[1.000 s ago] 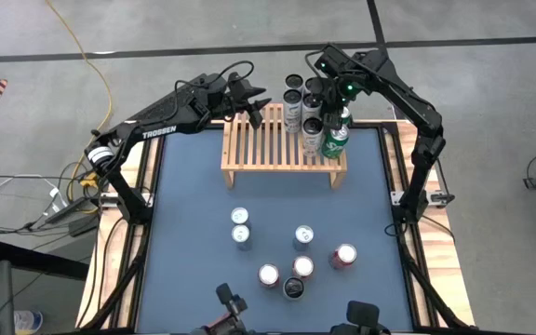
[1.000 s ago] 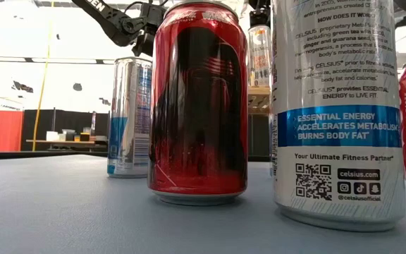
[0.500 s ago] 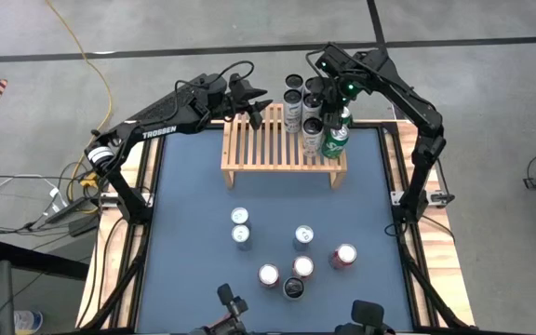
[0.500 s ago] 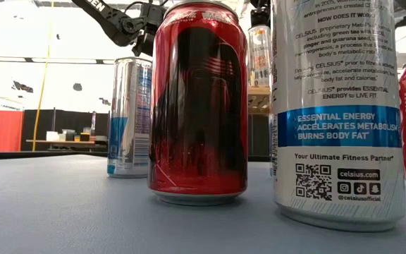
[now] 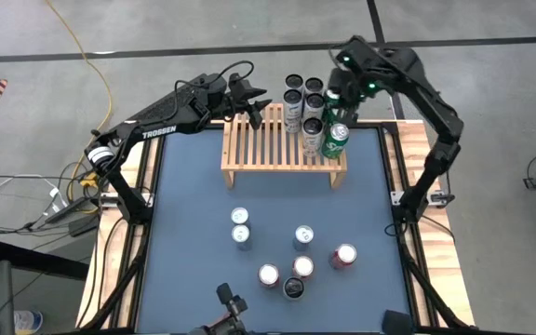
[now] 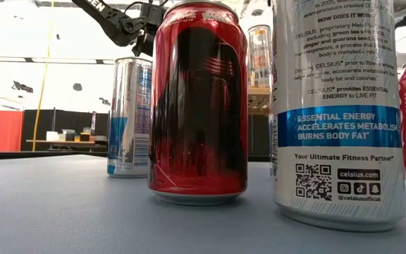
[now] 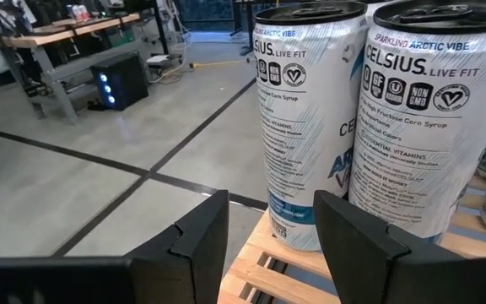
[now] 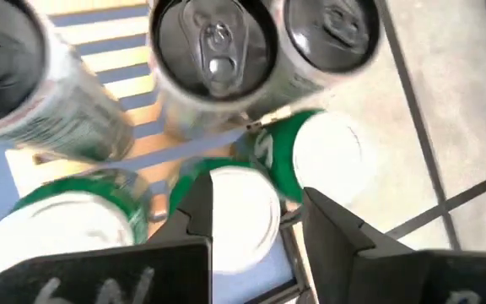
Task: Place canned beverage on shelf
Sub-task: Adjust the soda cans on the shelf
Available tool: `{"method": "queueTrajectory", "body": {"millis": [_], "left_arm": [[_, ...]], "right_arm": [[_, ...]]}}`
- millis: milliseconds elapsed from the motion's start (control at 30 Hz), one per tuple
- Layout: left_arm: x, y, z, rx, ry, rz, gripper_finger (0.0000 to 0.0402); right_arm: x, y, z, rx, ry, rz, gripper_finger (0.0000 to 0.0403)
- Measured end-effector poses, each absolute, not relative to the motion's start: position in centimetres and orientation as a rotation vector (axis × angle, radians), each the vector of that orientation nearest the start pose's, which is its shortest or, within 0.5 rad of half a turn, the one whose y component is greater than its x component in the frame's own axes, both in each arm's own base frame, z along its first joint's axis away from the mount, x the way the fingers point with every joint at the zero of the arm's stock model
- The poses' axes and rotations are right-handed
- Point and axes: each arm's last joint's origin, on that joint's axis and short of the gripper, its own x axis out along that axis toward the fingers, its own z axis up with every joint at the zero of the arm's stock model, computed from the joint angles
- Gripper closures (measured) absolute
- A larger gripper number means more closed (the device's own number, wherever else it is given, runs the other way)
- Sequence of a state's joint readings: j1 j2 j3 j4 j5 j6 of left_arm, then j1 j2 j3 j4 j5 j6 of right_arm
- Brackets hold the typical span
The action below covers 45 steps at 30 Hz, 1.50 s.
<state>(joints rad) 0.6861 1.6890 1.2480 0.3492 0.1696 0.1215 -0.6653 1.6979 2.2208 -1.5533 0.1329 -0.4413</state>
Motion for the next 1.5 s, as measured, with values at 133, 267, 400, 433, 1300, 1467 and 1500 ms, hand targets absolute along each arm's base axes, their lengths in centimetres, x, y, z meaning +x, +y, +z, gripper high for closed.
{"method": "queueTrajectory", "body": {"millis": [133,267,400,433,1300,1467,1500], "left_arm": [[30.8,24.6,30.7,0.079,0.115,0.510,0.0238],[30.8,24.6,30.7,0.077,0.115,0.510,0.0238],[30.8,24.6,30.6,0.055,0.110,0.511,0.0238],[30.8,24.6,30.6,0.053,0.111,0.511,0.0238],[30.8,24.6,30.4,0.058,0.135,0.510,0.0238],[30.8,24.6,30.4,0.058,0.135,0.510,0.0238],[30.8,24.6,30.4,0.058,0.135,0.510,0.0238]], "right_arm": [[20.0,-17.3,47.0,-0.016,1.091,-0.577,0.0288],[18.8,-18.0,47.2,0.028,1.085,-0.667,0.0288],[18.9,-18.9,45.4,0.068,1.165,-0.700,0.0288],[18.8,-19.1,44.7,0.084,1.196,-0.695,0.0288],[19.0,-18.5,42.7,0.073,1.108,-0.583,0.0288],[18.8,-18.3,42.9,0.073,1.107,-0.585,0.0288],[18.6,-18.1,43.0,0.070,1.103,-0.587,0.0288]]}}
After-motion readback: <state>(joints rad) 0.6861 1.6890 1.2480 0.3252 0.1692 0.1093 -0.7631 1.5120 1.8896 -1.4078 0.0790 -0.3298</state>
